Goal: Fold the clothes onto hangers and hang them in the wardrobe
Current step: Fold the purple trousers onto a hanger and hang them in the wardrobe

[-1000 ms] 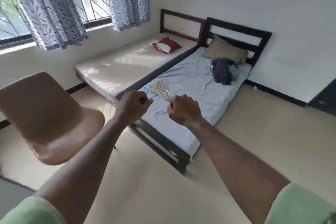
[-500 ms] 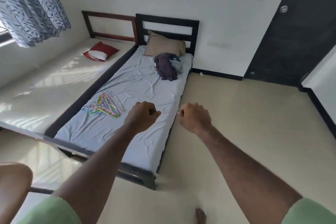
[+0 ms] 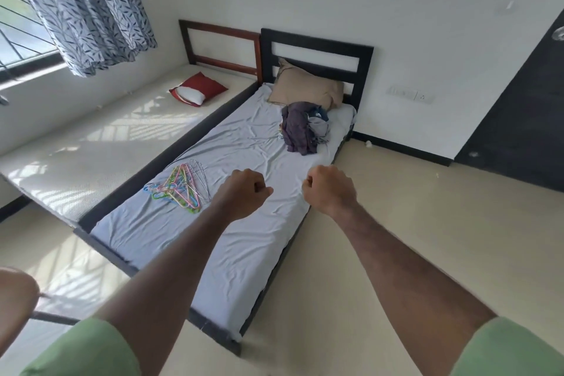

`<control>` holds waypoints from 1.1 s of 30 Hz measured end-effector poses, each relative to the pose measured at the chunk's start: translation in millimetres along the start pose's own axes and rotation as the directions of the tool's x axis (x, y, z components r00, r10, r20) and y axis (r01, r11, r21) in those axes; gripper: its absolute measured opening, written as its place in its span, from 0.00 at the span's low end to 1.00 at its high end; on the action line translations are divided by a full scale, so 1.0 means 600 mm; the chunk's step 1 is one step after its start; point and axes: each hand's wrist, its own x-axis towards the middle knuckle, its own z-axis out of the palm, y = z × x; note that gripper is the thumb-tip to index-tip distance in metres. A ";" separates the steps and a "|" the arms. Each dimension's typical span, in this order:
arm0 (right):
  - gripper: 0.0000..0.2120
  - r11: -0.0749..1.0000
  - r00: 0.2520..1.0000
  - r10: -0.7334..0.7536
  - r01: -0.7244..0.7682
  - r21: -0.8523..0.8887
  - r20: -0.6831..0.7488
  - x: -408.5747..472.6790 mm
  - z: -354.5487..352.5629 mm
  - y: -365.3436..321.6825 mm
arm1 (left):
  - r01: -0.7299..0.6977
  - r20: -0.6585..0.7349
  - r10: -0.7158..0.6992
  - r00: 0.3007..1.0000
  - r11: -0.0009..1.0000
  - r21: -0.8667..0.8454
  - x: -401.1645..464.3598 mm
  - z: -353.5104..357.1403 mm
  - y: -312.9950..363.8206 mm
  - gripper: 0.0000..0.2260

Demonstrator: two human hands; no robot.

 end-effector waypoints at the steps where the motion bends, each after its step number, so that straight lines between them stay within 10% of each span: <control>1: 0.09 1.000 1.000 -0.010 0.010 0.011 0.003 0.026 0.005 0.008 | -0.002 0.009 0.002 1.000 1.000 0.012 0.025 0.005 0.004 0.11; 33: 0.11 0.999 0.992 0.024 -0.028 0.026 0.125 1.059 0.231 0.265 | 0.151 0.053 -0.144 0.988 0.974 -0.167 1.119 0.193 -0.056 0.17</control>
